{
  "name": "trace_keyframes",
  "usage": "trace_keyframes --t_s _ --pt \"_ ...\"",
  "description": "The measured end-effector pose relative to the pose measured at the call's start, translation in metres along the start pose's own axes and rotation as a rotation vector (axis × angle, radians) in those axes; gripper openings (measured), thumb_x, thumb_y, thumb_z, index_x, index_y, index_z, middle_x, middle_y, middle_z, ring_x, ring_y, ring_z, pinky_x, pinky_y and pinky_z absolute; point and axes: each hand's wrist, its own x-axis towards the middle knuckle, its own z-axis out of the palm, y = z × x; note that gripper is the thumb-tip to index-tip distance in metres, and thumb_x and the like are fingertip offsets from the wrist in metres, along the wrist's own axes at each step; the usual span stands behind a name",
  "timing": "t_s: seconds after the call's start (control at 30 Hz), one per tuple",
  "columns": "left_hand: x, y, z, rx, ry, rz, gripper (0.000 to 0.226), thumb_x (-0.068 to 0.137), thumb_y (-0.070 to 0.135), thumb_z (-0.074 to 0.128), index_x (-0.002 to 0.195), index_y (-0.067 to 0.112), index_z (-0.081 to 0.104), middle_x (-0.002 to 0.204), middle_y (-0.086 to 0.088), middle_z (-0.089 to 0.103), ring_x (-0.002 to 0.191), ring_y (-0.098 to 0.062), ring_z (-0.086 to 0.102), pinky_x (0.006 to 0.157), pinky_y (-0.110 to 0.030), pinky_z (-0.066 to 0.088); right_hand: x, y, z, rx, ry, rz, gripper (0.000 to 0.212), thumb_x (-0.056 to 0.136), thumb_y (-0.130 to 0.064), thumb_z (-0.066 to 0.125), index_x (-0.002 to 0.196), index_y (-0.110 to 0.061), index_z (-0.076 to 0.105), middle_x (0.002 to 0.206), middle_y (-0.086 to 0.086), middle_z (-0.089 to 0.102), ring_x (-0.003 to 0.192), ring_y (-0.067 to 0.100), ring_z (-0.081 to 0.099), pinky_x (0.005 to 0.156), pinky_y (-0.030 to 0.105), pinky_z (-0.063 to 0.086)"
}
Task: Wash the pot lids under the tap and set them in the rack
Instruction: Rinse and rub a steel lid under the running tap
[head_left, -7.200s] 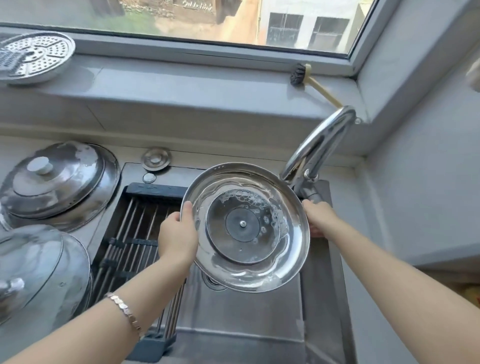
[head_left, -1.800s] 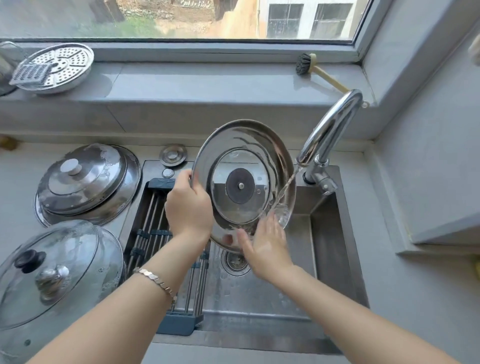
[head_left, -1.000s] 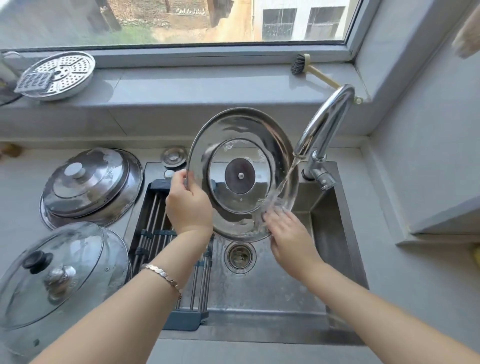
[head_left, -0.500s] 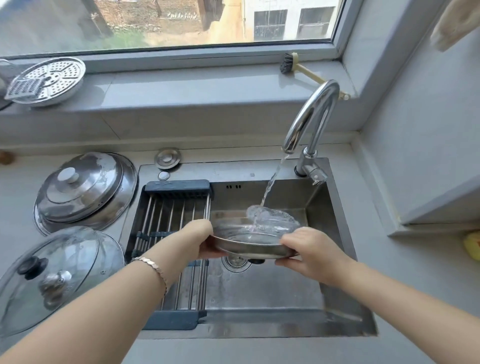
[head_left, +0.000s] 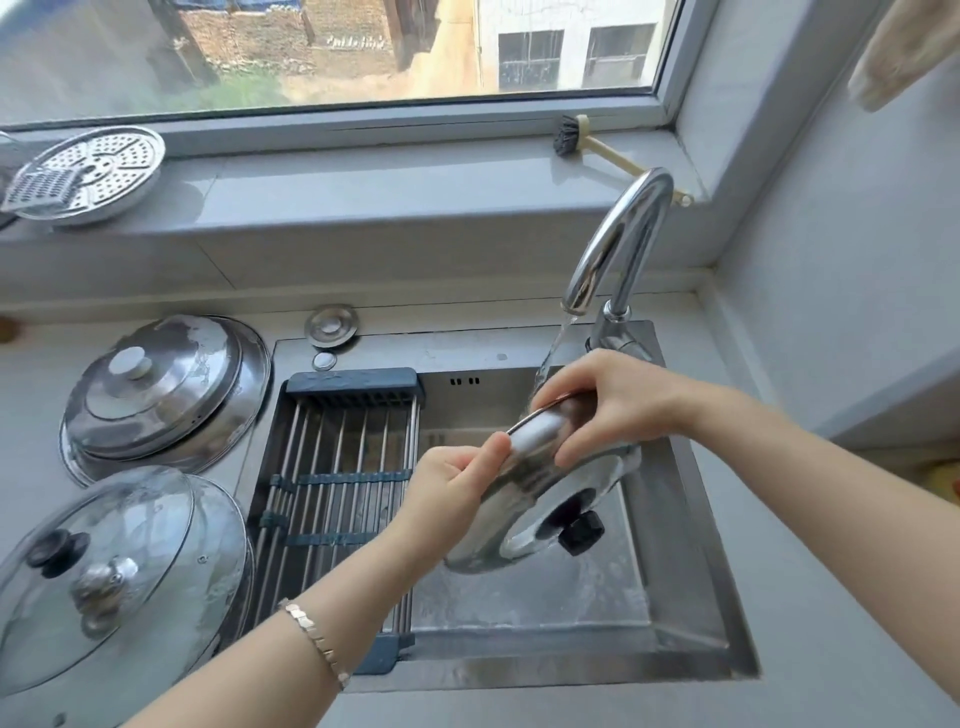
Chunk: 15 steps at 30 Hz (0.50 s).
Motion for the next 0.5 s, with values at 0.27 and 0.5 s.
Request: trace_keyframes --t_s 0.27,0.5 --pt "0.021 0.008 0.021 -0.285 0.369 -0.356 0.062 0.093 0.052 0.038 0.065 0.0 0.056 0.066 -0.013 0.054 0.063 -0.022 0.051 0.062 -0.03 0.04 0.048 -0.018 0.101 0.296 0.579 0.308 0.062 0.099 -0.045 0.019 0.149 -0.015 -0.001 0.157 -0.002 -0.009 0.143 0.01 -0.013 0.114 0.028 -0.01" --pt "0.018 0.008 0.014 -0.274 0.46 -0.269 0.052 0.094 0.049 0.039 0.065 0.007 0.047 0.055 -0.006 0.037 0.057 -0.02 0.036 0.057 -0.032 0.032 0.069 -0.008 0.085 0.454 0.733 0.326 0.06 0.098 -0.043 0.024 0.149 -0.018 0.01 0.158 -0.002 0.002 0.144 0.008 -0.004 0.116 0.031 -0.002"
